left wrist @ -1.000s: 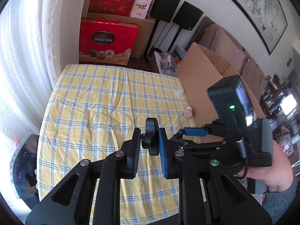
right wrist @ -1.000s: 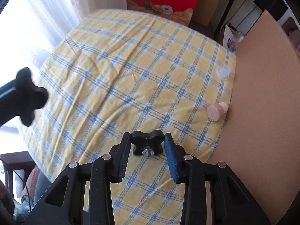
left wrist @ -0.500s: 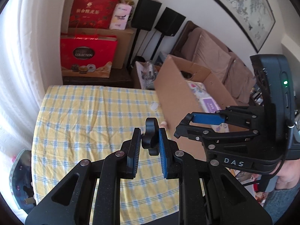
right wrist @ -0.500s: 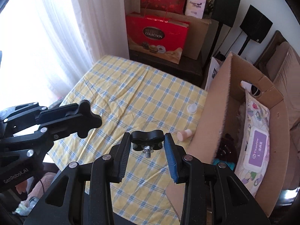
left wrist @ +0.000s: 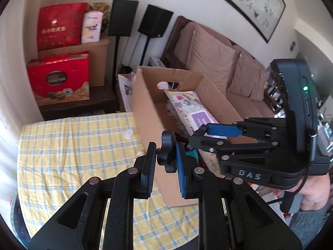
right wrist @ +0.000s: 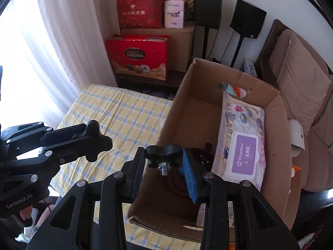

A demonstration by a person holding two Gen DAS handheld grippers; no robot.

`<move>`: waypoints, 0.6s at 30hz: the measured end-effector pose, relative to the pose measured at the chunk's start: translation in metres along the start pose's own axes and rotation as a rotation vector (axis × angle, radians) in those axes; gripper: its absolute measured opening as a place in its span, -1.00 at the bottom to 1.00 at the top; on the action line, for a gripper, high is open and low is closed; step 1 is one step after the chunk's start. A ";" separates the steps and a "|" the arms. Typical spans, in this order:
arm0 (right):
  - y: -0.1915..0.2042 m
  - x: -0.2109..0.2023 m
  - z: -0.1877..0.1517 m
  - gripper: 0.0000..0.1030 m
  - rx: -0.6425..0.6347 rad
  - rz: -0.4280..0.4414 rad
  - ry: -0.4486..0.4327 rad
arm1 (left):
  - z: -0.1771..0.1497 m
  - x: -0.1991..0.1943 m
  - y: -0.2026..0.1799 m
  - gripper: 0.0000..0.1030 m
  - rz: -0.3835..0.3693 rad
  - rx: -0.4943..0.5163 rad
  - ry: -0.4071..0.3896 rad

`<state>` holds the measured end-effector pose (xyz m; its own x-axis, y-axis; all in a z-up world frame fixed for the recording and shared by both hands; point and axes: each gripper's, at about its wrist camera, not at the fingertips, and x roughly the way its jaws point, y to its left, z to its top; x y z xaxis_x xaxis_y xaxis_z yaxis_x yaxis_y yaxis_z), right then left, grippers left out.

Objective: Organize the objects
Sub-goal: 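Carry both black knobs toward the box with the left and right tools, then lower both black knobs into the box and open both tools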

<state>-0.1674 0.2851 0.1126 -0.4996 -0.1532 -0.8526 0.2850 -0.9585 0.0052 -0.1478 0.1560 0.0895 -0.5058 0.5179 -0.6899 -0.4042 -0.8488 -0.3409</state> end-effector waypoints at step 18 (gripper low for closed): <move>-0.081 0.051 -0.024 -0.30 0.146 0.030 0.082 | 0.012 0.090 -0.052 -0.55 0.001 0.069 0.145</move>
<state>-0.1960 0.3612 0.0564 -0.4223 -0.1674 -0.8908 0.1735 -0.9796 0.1019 -0.1814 0.2478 0.0531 -0.3929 0.4919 -0.7770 -0.4572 -0.8376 -0.2990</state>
